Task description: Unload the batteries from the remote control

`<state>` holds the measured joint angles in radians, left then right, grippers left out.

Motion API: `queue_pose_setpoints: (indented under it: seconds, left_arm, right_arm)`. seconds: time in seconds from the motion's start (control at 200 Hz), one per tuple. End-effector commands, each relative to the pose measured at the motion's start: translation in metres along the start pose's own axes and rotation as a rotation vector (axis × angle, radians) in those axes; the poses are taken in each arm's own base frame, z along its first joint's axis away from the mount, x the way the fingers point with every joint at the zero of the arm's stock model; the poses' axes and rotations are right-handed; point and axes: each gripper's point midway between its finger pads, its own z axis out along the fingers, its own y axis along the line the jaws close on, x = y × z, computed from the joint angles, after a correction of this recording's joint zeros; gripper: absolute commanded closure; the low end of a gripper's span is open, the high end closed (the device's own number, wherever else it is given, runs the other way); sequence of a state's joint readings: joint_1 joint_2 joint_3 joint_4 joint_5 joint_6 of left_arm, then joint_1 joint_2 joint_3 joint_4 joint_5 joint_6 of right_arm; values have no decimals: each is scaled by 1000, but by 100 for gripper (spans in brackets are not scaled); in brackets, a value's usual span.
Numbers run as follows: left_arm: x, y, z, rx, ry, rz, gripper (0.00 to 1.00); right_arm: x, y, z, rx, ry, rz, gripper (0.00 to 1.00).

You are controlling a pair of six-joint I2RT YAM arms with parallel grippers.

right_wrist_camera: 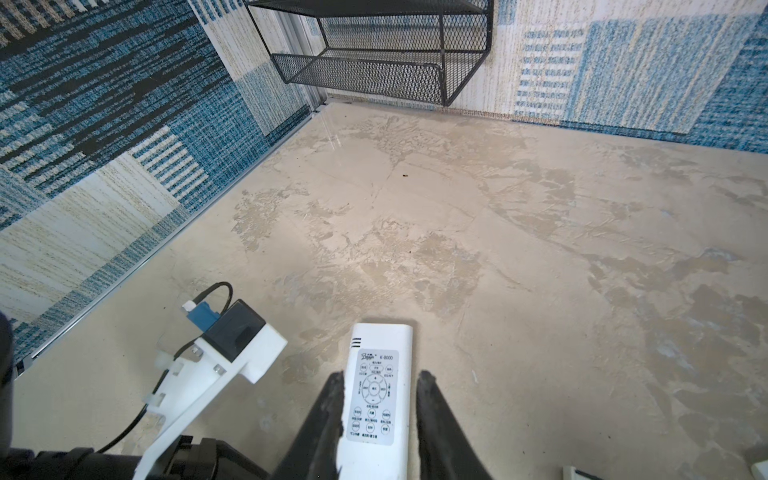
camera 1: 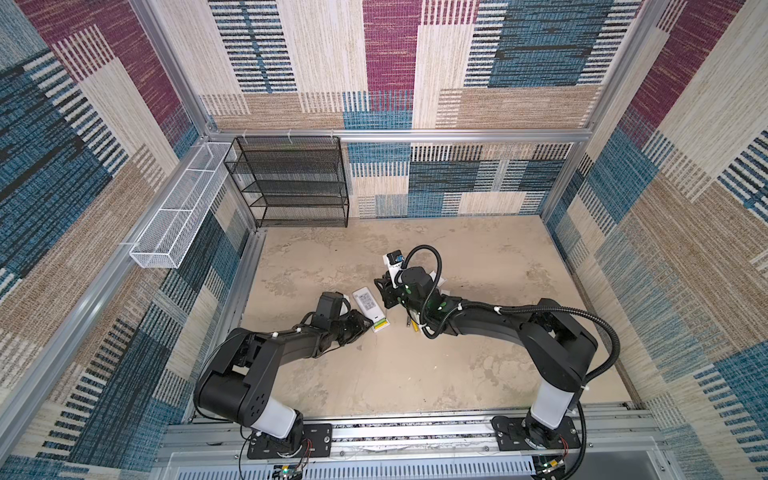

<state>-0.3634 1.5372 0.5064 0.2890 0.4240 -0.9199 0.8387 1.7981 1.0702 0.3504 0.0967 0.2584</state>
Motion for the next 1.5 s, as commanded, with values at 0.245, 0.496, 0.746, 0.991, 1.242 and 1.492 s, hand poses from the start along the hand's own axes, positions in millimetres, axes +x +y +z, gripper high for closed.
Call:
queue_pose_setpoints:
  seconds: [0.245, 0.496, 0.746, 0.991, 1.242, 1.492]
  left_arm:
    - [17, 16, 9, -40, 6, -86, 89]
    - [16, 14, 10, -34, 5, -88, 90]
    - [11, 2, 5, 1, -17, -69, 78]
    - [6, -4, 4, 18, -32, -66, 63]
    - [-5, -8, 1, 49, -46, -81, 60]
    - [-4, -11, 7, 95, -24, -106, 65]
  right_arm:
    - [14, 7, 4, -52, 31, 79, 100]
    - [23, 4, 6, -38, 57, 37, 100]
    - [46, -5, 12, -19, 101, 66, 100]
    - [47, -17, 9, -1, 94, 79, 100]
    - [41, -23, 8, 33, 86, 24, 100]
    - [44, -25, 8, 42, 88, 43, 100]
